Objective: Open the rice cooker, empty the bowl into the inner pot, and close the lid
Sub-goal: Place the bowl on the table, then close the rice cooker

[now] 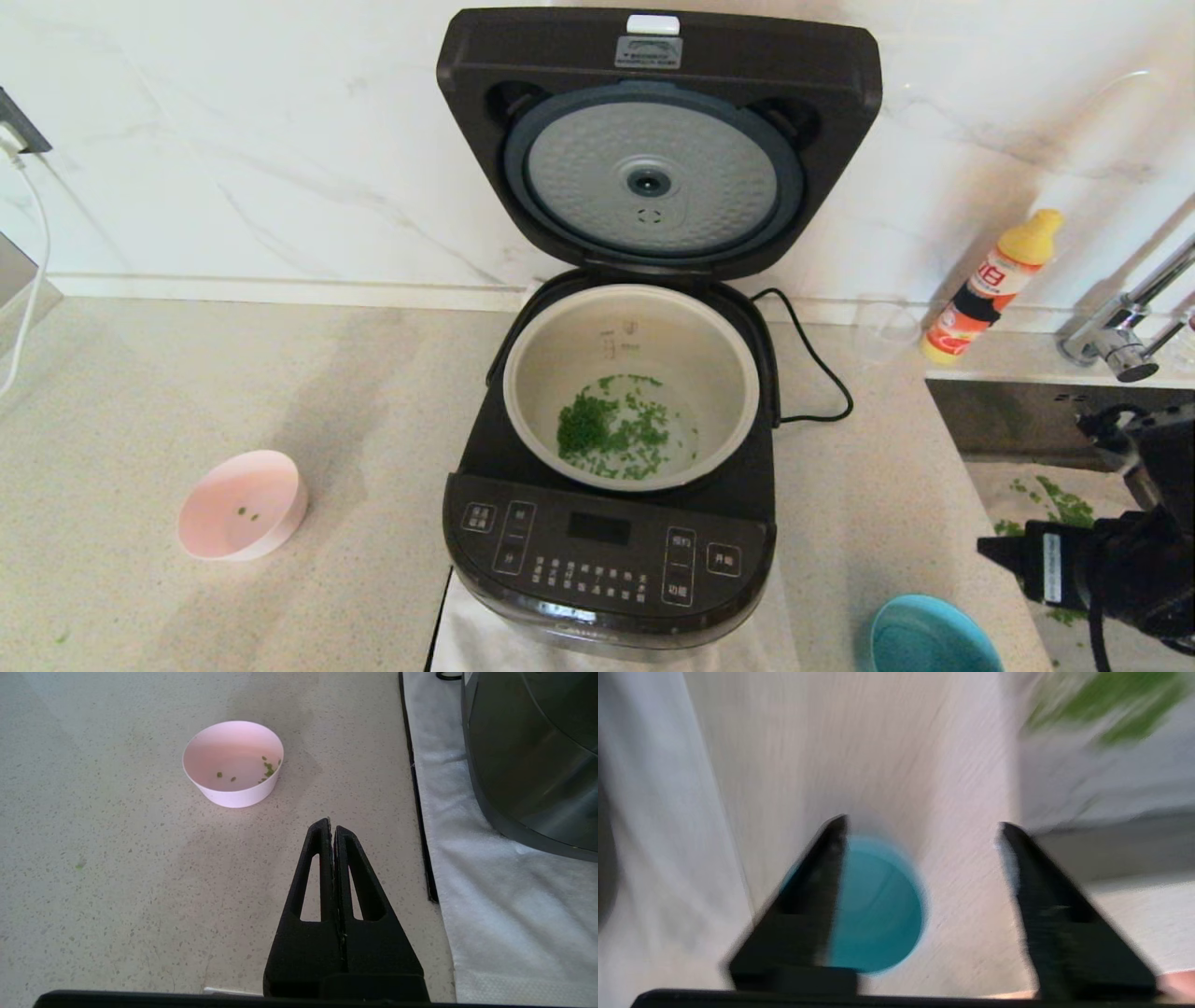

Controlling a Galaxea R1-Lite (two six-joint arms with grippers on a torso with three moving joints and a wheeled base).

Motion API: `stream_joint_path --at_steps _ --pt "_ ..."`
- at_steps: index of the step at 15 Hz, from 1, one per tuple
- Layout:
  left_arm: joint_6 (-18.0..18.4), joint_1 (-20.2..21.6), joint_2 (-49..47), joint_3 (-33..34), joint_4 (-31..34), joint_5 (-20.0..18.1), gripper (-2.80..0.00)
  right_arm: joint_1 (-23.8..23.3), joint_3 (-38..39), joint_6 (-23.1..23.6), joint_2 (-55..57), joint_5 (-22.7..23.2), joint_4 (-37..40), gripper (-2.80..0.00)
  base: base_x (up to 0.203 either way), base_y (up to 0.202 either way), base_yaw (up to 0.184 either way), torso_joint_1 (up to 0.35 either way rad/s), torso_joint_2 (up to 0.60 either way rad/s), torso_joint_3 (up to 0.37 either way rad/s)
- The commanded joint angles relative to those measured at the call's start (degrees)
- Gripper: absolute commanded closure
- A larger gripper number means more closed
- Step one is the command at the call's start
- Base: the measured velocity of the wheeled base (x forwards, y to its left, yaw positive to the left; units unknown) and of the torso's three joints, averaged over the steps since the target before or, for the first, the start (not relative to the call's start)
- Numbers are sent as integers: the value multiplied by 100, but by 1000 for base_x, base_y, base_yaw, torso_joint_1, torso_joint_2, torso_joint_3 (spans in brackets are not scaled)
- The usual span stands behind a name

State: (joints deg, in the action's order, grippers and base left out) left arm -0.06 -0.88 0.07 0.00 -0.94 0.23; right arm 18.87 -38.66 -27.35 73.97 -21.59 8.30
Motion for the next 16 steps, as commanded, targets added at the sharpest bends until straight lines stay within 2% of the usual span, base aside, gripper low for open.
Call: stream_joint_path --at_steps 1,3,6,10,12,14,16 --pt "-3 0 -7 35 -3 4 0 0 -498 188 -365 -356 82 0 0 0 0 0 0 0" --pt "-3 0 -7 35 -3 4 0 -4 -981 592 -410 -721 75 0 0 0 0 0 0 0" --pt "-3 0 -7 35 -3 4 0 -12 -1709 1719 -874 -1360 -66 0 0 0 0 0 0 0" --pt "-3 0 -7 35 -3 4 0 -68 -1741 3091 -2253 -2035 -167 0 0 0 0 0 0 0" --pt "-3 0 -7 35 -3 4 0 -676 -1514 3375 -2870 -2166 -230 0 0 0 0 0 0 0" --pt "-3 0 -7 35 -3 4 0 -1206 -1140 3446 -3651 -2181 -292 0 0 0 0 0 0 0" --pt "-3 0 -7 35 -3 4 0 -1713 -363 3461 -4484 -2055 -327 0 0 0 0 0 0 0"
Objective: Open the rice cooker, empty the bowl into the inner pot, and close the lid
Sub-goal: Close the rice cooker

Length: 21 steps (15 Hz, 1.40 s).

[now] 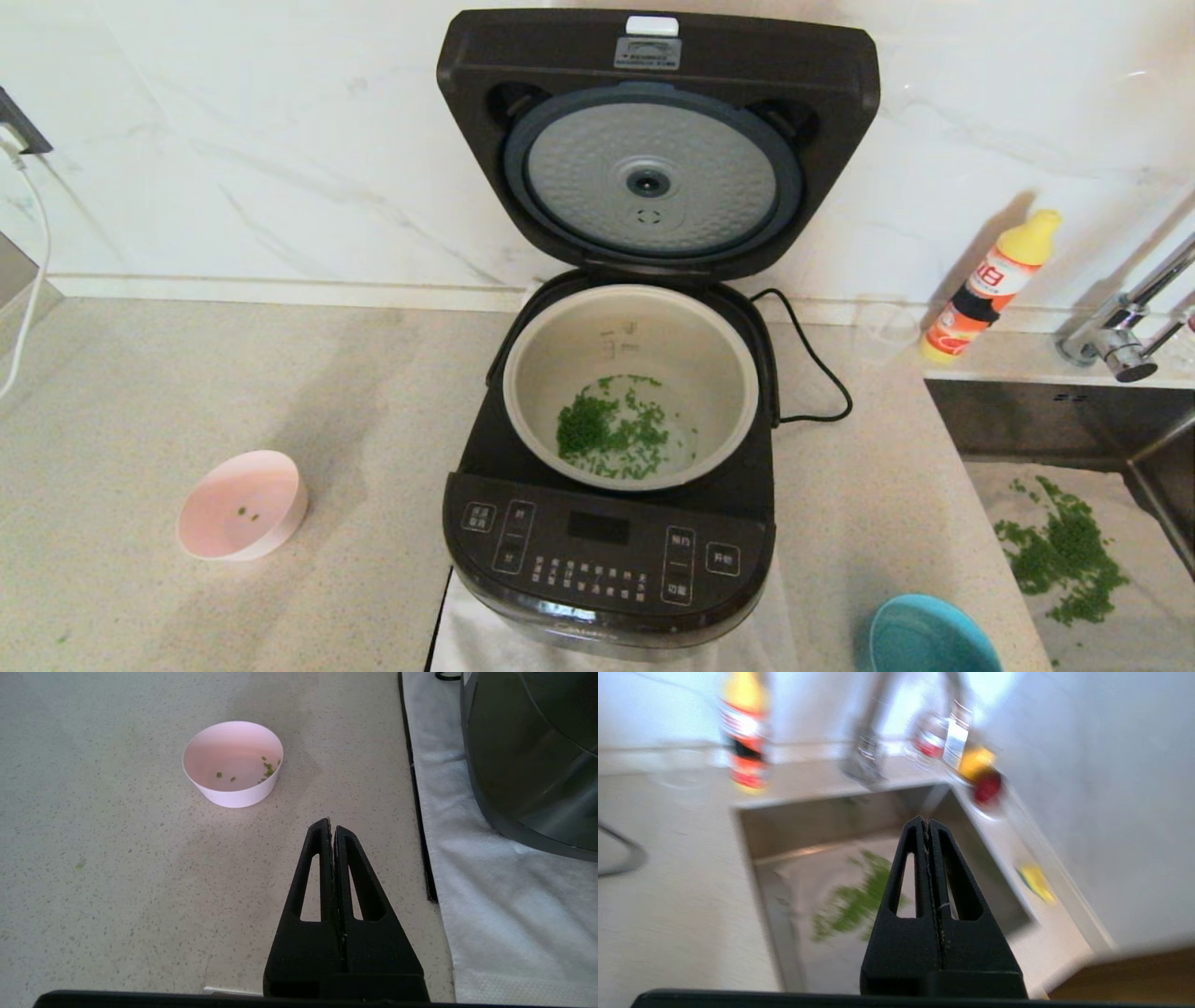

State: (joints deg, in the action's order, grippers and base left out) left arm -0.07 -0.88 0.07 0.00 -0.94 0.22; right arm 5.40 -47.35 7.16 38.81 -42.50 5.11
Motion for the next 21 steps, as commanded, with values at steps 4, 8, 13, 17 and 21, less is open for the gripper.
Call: stream_joint_path --at_steps 4,8,13,17,21 --pt "-1 0 -7 35 -3 4 0 -1019 2410 -168 -2239 206 -394 0 0 0 0 0 0 0" --pt "-1 0 -7 35 -3 4 0 -1153 3478 -265 -2282 264 -1677 0 0 0 0 0 0 0" --pt "-1 0 -7 35 -3 4 0 -1156 4472 -250 -2289 2002 -1574 0 0 0 0 0 0 0" --pt "-1 0 -7 35 -3 4 0 -1156 4734 -280 -2289 3274 -1385 0 0 0 0 0 0 0" --pt "-1 0 -7 35 -3 4 0 -1156 4732 -75 -2286 4364 -529 0 0 0 0 0 0 0"
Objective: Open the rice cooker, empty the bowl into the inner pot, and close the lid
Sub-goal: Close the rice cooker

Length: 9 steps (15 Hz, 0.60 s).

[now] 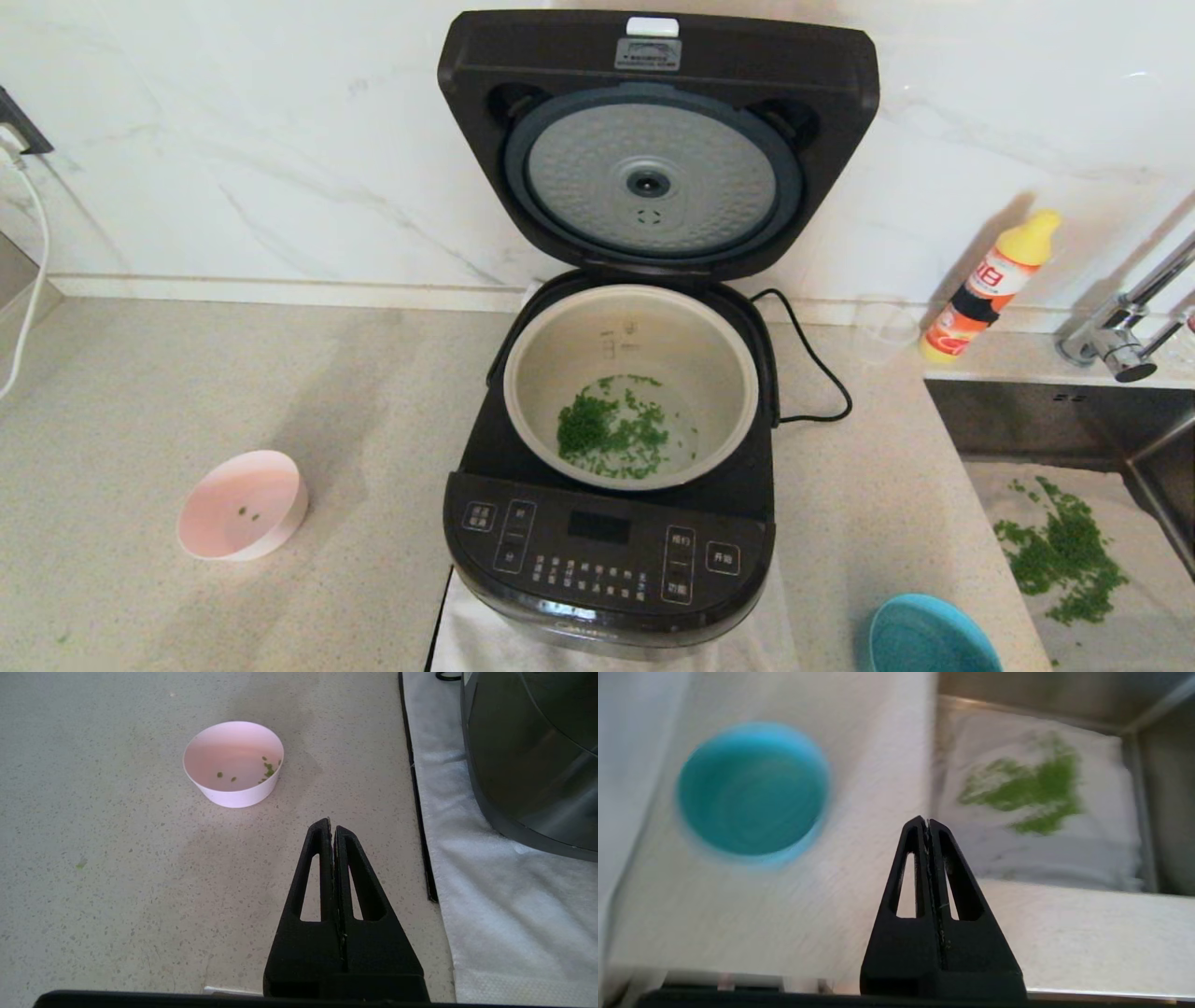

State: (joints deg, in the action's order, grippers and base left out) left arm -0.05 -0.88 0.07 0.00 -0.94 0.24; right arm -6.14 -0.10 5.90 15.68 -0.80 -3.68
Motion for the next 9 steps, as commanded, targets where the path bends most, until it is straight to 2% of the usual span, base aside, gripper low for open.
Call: stream_joint_path --at_steps 1,5,7,9 --pt "-4 0 -7 35 -3 2 0 -1 -42 79 32 281 586 0 0 0 0 0 0 0" --pt "-4 0 -7 35 -3 2 0 31 -34 55 29 285 548 0 0 0 0 0 0 0" --pt "3 0 -7 35 -3 2 0 467 -34 50 -257 285 555 0 0 0 0 0 0 0" --pt "-4 0 -7 35 -3 2 0 587 -33 50 -1022 288 555 0 0 0 0 0 0 0"
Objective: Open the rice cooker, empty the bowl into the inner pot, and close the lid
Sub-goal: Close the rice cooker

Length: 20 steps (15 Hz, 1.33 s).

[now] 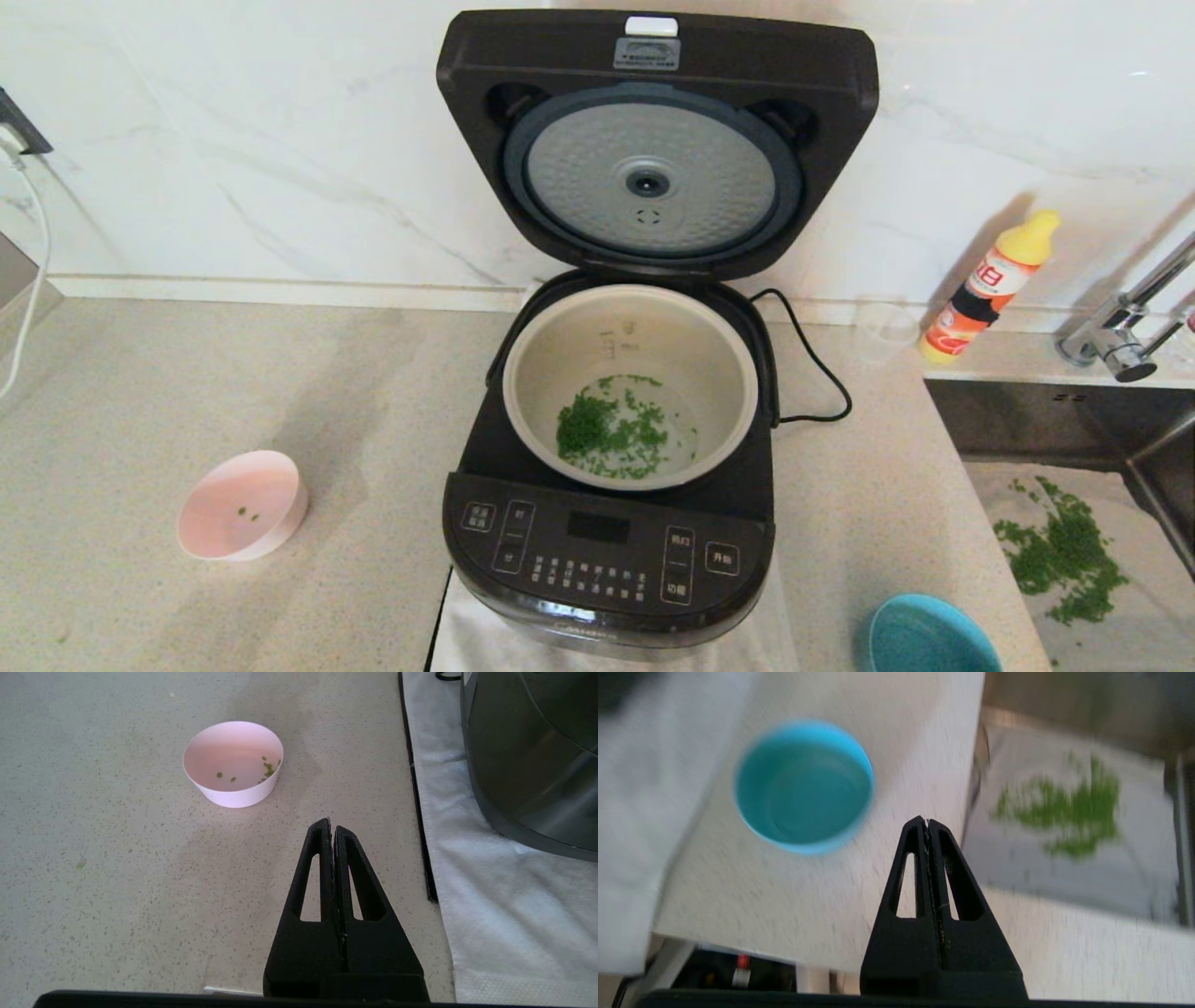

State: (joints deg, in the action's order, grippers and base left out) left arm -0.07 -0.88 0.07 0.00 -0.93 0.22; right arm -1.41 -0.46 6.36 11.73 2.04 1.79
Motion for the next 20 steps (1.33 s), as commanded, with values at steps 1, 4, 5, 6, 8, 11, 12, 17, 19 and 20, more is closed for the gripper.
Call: stream_joint_path --at_steps 1,4,5,6,8,11,12,17,19,20 --pt "-1 0 -7 35 -4 4 0 125 16 -14 -1005 -10 -21 0 0 0 0 0 0 0" --pt "-1 0 -7 35 -4 4 0 150 46 -170 -1182 -54 -118 0 0 0 0 0 0 0" --pt "-1 0 -7 35 -4 4 0 150 46 -171 -1182 -54 -118 0 0 0 0 0 0 0" --pt "-1 0 -7 35 -4 4 0 150 46 -171 -1182 -54 -118 0 0 0 0 0 0 0" --pt "-1 0 -7 35 -4 4 0 150 46 -171 -1182 -54 -118 0 0 0 0 0 0 0" --pt "-1 0 -7 35 -4 4 0 150 46 -171 -1182 -54 -118 0 0 0 0 0 0 0" --pt "-1 0 -7 35 -4 4 0 150 46 -171 -1182 -54 -118 0 0 0 0 0 0 0" --pt "32 0 -7 35 -4 4 0 150 46 -171 -1182 -54 -118 0 0 0 0 0 0 0" --pt "60 0 -7 35 5 -4 0 150 46 -171 -1182 -54 -118 0 0 0 0 0 0 0" --pt "51 0 -7 35 -4 -4 0 150 46 -171 -1179 -54 -118 0 0 0 0 0 0 0"
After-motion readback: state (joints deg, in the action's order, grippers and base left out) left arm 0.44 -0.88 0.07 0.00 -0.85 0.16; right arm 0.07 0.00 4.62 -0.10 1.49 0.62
